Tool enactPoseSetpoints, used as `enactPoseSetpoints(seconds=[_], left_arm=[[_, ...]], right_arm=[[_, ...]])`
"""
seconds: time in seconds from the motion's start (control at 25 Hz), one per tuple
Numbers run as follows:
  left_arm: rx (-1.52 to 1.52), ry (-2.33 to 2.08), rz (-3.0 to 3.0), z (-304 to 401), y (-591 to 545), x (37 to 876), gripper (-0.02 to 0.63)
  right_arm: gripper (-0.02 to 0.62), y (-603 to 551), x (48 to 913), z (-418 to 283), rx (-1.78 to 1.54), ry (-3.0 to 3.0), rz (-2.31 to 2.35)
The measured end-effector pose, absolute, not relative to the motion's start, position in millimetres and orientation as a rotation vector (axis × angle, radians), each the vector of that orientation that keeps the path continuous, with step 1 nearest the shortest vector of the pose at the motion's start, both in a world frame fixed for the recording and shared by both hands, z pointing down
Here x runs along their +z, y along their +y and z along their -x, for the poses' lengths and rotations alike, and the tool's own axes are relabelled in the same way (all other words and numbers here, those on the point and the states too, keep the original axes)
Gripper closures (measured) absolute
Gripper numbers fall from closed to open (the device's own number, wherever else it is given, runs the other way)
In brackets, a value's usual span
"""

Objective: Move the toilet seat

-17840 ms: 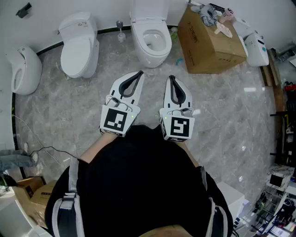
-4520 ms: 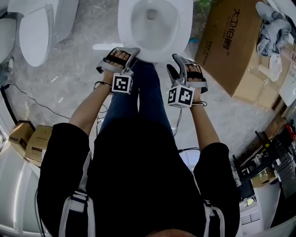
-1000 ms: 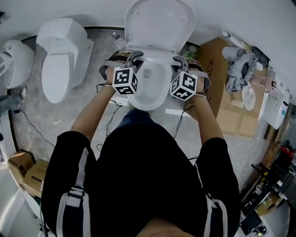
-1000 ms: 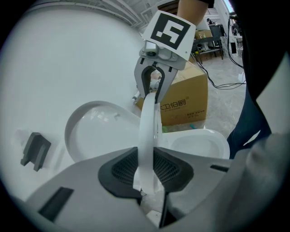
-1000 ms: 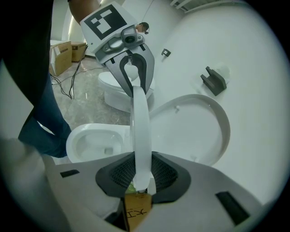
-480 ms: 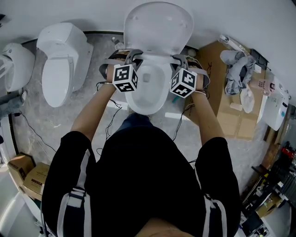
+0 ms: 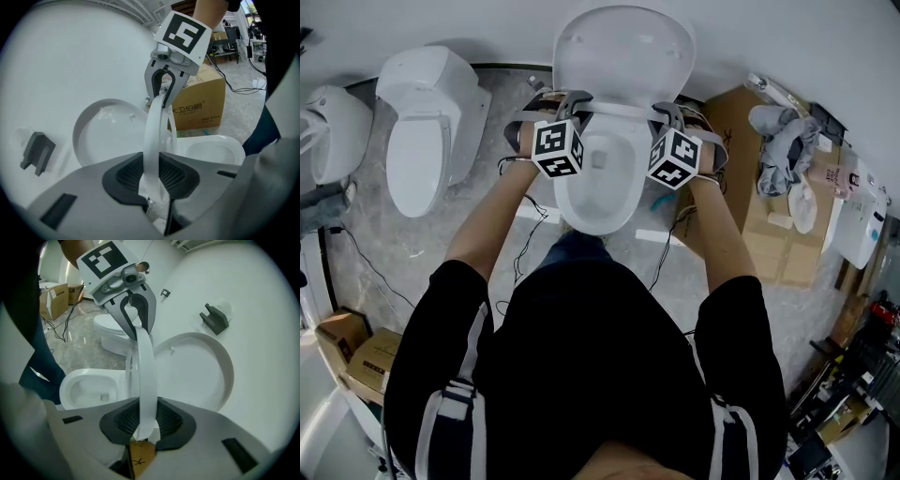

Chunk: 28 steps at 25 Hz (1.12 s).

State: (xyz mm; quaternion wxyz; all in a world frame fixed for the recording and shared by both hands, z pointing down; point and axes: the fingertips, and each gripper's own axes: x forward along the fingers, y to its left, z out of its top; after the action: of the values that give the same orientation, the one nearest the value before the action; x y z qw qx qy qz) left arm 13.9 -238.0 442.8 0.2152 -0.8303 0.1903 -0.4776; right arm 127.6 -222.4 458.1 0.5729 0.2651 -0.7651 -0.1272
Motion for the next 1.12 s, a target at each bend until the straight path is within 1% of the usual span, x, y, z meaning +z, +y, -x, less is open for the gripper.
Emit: enactPoseSetpoints(seconds=[0.68, 1.12], left_arm=[[-1.338, 0.530, 2.320, -18, -272, 441, 0.522], [-1.350, 0.547, 2.334, -20, -298, 438, 0.512]], right_arm=[[0.494, -255, 455, -131, -0.277, -1.810, -0.611], [0.483, -281, 451, -133, -0.243, -1.811, -0.628]])
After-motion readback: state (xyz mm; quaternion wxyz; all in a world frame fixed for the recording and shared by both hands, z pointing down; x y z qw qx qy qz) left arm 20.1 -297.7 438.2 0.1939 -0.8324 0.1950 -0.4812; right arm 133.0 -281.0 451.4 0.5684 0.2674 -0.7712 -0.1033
